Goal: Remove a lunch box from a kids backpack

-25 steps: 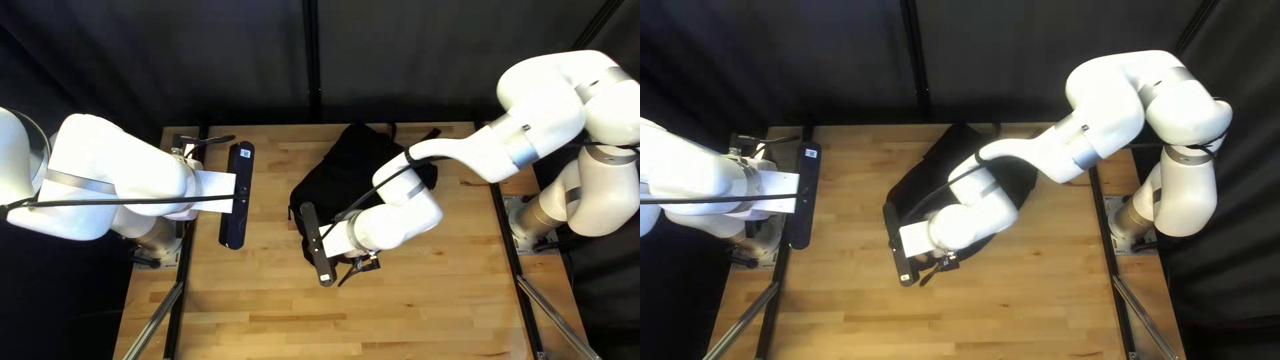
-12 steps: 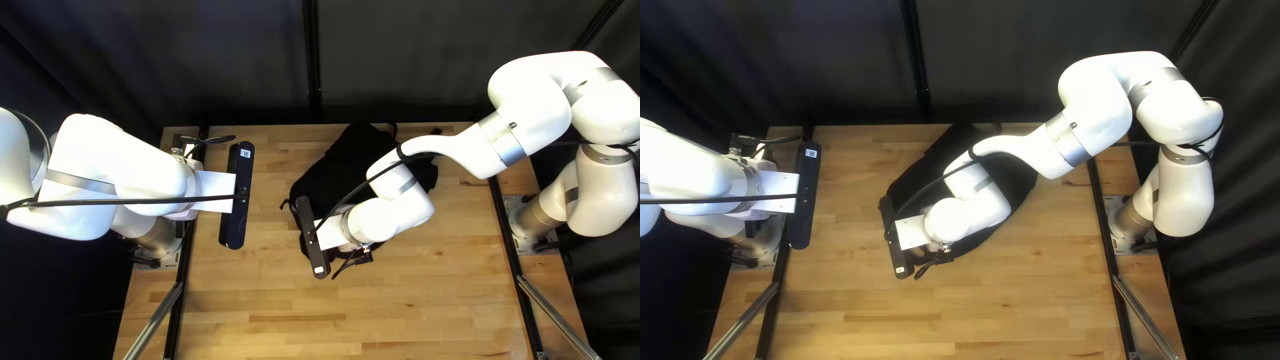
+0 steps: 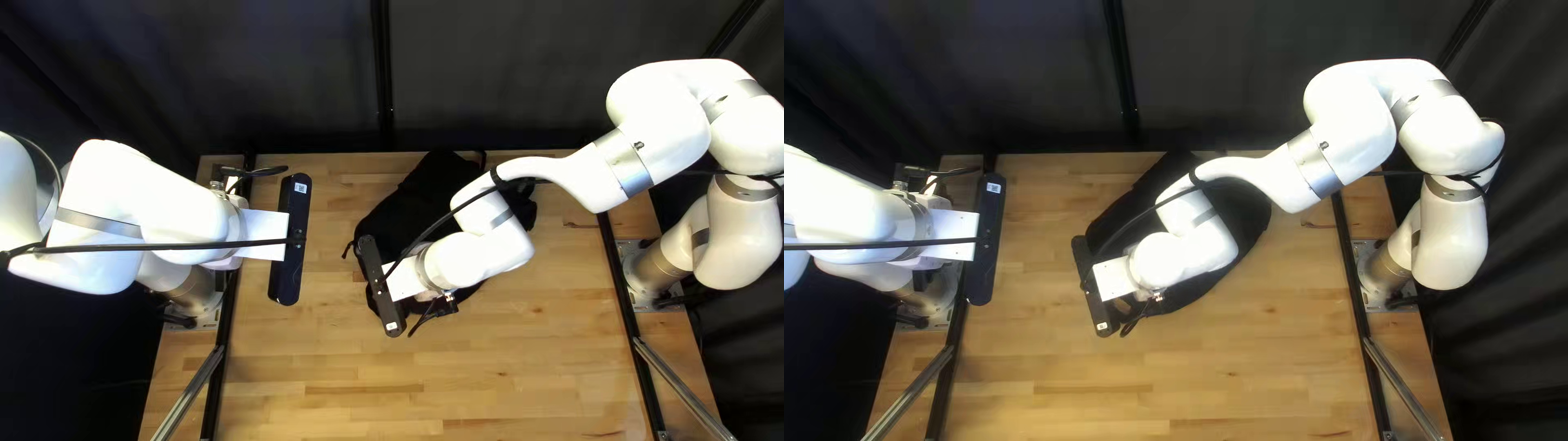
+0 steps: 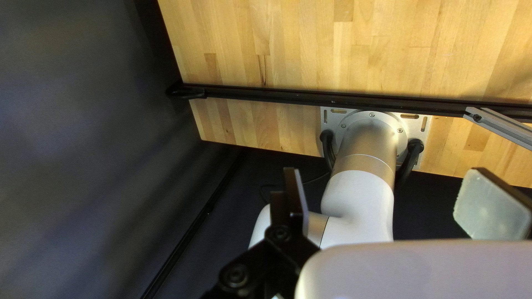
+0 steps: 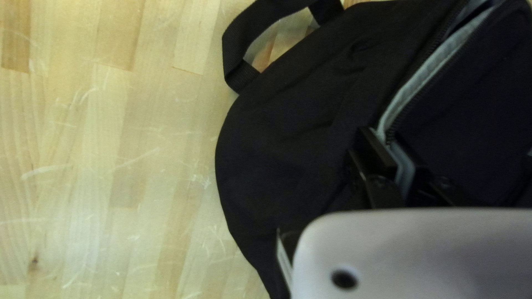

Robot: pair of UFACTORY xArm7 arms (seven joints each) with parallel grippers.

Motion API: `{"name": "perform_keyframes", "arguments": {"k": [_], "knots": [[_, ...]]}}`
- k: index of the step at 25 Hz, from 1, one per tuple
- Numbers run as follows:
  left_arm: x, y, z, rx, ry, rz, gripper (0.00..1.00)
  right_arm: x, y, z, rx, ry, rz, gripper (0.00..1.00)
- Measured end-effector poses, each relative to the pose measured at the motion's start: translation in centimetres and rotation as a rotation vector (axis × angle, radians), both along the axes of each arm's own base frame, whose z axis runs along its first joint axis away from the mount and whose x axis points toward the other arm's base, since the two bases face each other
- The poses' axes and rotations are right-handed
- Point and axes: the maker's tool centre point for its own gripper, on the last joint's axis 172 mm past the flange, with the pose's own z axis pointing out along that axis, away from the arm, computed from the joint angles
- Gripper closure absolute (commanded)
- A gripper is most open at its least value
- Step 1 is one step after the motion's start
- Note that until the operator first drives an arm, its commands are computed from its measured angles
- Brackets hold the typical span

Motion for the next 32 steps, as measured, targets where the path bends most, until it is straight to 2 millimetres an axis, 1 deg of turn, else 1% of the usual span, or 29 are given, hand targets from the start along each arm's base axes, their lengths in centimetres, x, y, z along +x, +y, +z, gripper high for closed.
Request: {"name": "perform_keyframes", "arguments": {"k": [1,2,3,4,5,12,16,20,23,29,32], "knots": [[0.0,0.0,0.0,0.0,0.0,0.0,0.0,0.0,-0.1,0.1,-0.001,0.002,0.004,0.3],[0.0,0.0,0.0,0.0,0.0,0.0,0.0,0.0,-0.2,0.2,-0.002,0.003,0.007,0.52],[0.0,0.0,0.0,0.0,0.0,0.0,0.0,-0.1,-0.3,0.2,-0.003,0.005,0.01,0.64],[0.0,0.0,0.0,0.0,0.0,0.0,0.0,-0.1,-0.4,0.3,-0.004,0.007,0.014,0.64],[0.0,0.0,0.0,0.0,0.0,0.0,0.0,-0.2,-0.5,0.3,-0.005,0.009,0.018,1.0],[0.0,0.0,0.0,0.0,0.0,0.0,0.0,-0.3,-0.7,0.4,-0.014,0.027,0.046,1.0],[0.0,0.0,0.0,0.0,0.0,0.0,0.0,-0.7,-1.3,0.7,-0.022,0.033,0.054,1.0],[0.0,0.0,0.0,0.0,0.0,0.0,0.0,-1.3,-3.1,0.7,-0.023,0.027,0.057,1.0],[0.0,0.0,0.0,0.0,0.0,0.0,0.0,-1.7,-4.5,1.2,-0.026,0.015,0.053,1.0],[0.0,0.0,0.0,0.0,0.0,0.0,0.0,-2.3,-6.8,3.5,-0.045,0.009,0.047,1.0],[0.0,0.0,0.0,0.0,0.0,0.0,0.0,-2.2,-7.9,4.7,-0.058,0.013,0.044,1.0]]}}
